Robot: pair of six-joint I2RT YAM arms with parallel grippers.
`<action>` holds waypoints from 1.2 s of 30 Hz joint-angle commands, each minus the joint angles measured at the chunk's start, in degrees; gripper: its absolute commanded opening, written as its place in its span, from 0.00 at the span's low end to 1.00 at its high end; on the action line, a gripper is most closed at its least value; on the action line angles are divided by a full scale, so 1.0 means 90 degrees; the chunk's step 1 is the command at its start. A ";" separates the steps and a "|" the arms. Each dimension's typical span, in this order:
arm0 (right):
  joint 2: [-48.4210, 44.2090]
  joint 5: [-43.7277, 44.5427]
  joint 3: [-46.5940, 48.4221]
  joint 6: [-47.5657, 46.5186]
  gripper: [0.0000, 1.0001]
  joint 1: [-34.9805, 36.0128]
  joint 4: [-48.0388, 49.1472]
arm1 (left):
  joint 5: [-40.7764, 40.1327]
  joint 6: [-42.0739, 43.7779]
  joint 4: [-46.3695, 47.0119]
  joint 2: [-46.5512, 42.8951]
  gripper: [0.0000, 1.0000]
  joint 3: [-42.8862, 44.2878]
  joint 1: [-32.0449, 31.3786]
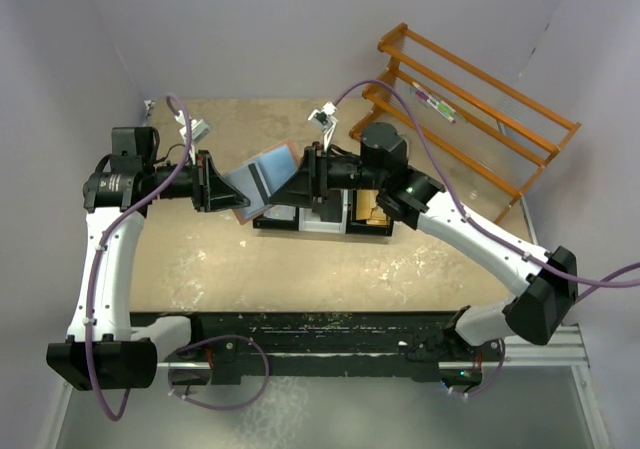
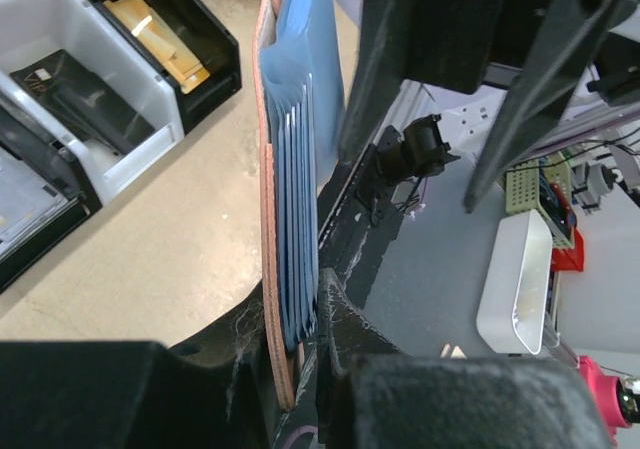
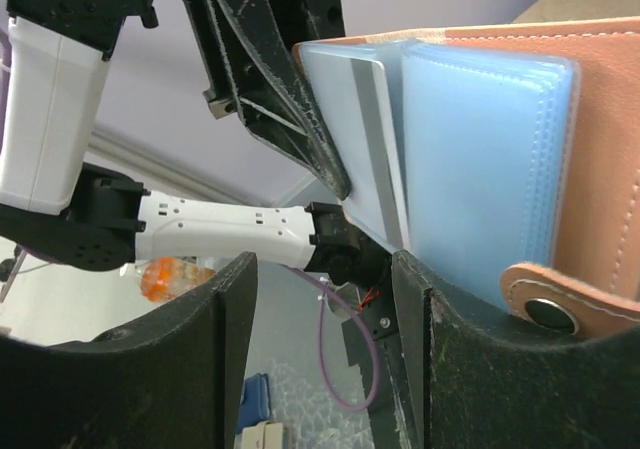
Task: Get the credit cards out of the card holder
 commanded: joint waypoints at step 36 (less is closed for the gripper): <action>0.0350 -0.0532 0.1105 -0.0544 0.39 -0.0045 -0.0481 | 0.1411 0.0170 -0.0092 -0.0192 0.00 0.0068 0.0021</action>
